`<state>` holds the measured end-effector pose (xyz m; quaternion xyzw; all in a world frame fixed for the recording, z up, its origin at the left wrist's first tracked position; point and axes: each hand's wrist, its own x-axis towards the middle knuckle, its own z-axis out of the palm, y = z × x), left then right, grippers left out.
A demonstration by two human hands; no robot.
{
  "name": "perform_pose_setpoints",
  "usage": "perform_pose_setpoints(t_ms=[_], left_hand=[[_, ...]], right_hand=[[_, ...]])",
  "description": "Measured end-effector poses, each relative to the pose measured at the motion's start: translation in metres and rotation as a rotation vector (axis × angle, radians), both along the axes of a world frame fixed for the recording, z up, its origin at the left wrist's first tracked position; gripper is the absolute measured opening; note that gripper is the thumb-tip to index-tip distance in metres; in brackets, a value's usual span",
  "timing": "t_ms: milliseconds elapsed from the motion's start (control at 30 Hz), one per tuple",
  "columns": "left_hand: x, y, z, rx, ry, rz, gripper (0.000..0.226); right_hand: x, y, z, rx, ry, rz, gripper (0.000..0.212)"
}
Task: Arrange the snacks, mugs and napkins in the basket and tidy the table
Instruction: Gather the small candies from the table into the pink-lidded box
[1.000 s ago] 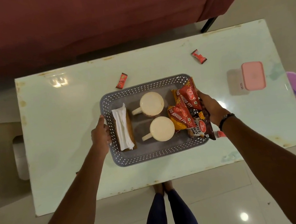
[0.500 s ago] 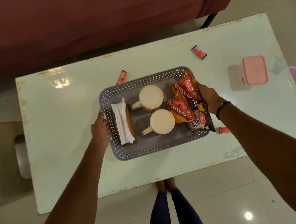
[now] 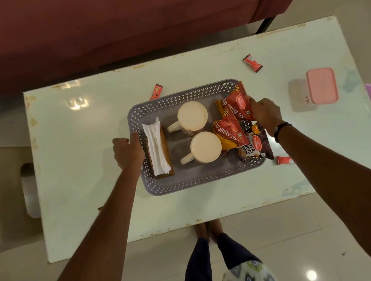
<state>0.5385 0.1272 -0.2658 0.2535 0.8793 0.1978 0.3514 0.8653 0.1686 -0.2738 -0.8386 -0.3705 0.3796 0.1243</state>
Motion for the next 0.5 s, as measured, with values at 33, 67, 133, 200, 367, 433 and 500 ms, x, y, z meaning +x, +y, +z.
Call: perform_pose_setpoints(t_ms=[33,67,133,200,367,433,500], left_hand=[[0.005,-0.002,0.006,0.068,0.106,-0.051,0.042],[0.009,-0.004,0.012,0.136,0.206,-0.113,0.036],[0.019,-0.007,0.019,0.255,0.335,-0.253,0.029],[0.031,-0.006,0.023,0.315,0.38,-0.385,0.026],[0.091,0.003,0.028,0.466,0.339,-0.531,0.022],[0.124,0.007,0.029,0.477,0.318,-0.559,0.023],[0.161,0.01,0.032,0.514,0.306,-0.582,0.023]], right_hand=[[0.001,-0.002,0.002,0.038,-0.02,-0.01,0.046],[0.002,-0.005,0.003,0.08,-0.055,-0.03,0.045],[0.005,-0.011,0.007,0.177,-0.152,-0.019,0.043],[0.01,-0.018,0.009,0.281,-0.211,0.047,0.037],[0.038,-0.027,0.012,0.408,-0.279,0.161,0.03],[0.056,-0.027,0.011,0.426,-0.291,0.177,0.029],[0.078,-0.027,0.012,0.425,-0.315,0.185,0.03]])
